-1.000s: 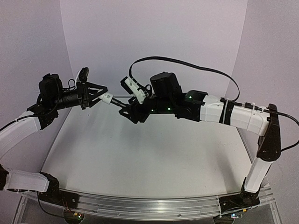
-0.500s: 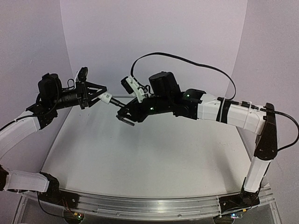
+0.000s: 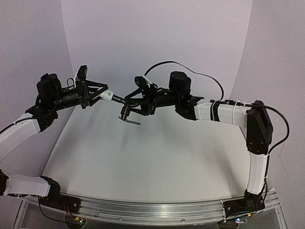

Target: Install the water faucets

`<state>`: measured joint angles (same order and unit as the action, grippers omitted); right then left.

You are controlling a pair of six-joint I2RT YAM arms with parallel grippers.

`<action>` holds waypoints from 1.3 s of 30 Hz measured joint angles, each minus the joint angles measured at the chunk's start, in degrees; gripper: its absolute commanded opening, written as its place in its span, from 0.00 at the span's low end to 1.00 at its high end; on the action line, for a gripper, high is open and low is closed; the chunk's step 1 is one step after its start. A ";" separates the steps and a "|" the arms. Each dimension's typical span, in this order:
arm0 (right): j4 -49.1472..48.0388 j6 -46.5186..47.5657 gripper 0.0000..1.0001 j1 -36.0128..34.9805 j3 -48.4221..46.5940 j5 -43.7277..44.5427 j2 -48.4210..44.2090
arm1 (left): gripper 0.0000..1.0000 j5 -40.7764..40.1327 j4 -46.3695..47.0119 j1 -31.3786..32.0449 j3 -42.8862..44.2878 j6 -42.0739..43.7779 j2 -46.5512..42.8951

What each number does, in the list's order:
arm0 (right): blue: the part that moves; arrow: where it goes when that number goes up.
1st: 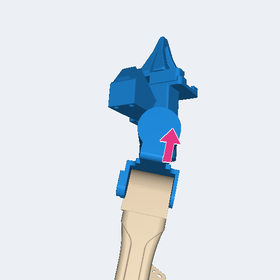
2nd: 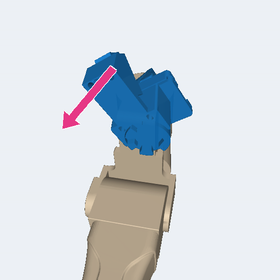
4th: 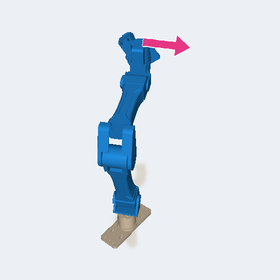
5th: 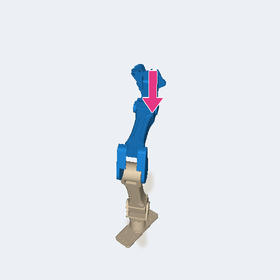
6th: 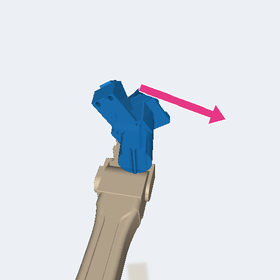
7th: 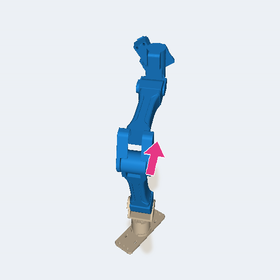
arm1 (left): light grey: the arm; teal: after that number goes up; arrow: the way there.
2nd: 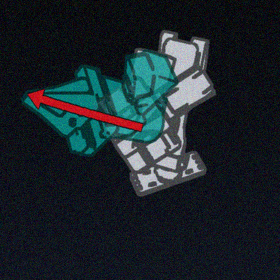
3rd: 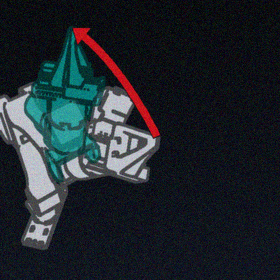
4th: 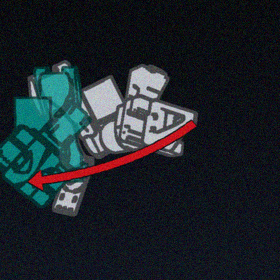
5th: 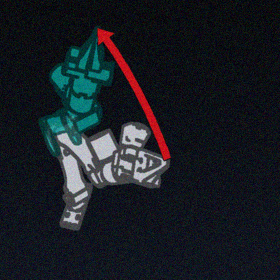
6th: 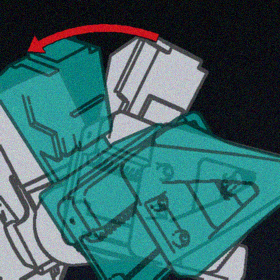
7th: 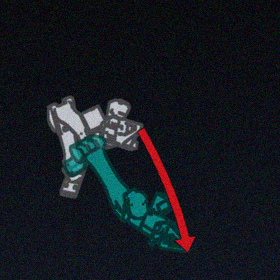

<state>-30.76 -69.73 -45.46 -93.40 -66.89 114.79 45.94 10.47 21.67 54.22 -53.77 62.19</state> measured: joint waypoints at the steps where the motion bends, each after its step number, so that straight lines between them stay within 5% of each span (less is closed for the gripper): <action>1: -1.51 -0.78 0.69 0.51 0.34 0.20 -0.24 | 0.00 0.26 -0.03 0.07 0.03 0.13 -0.17; 5: 1.35 4.37 0.86 2.75 2.85 2.54 -3.19 | 0.00 0.42 -1.66 0.20 0.04 0.73 -0.85; 11: 18.37 24.90 0.98 4.01 4.29 14.18 -9.90 | 0.00 -0.74 -3.57 0.20 0.10 1.77 -1.20; 16: 29.12 46.83 0.98 -0.94 8.94 36.43 -20.55 | 0.00 -1.16 -4.61 0.20 0.13 2.23 -1.01; 21: 30.93 71.37 0.98 -17.39 9.21 62.09 -25.21 | 0.00 -1.18 -4.66 0.18 0.21 2.68 -0.42; 28: 30.19 95.04 0.98 -31.01 7.39 87.70 -17.61 | 0.00 -1.66 -4.79 0.20 0.21 2.79 -0.15; 39: 26.57 113.26 0.98 -33.79 2.85 107.78 -4.73 | 0.00 -2.09 -4.86 0.17 0.21 2.79 -0.13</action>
<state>-4.19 43.53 -79.25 -90.56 40.89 110.06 43.84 5.61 21.85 54.43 -50.98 62.06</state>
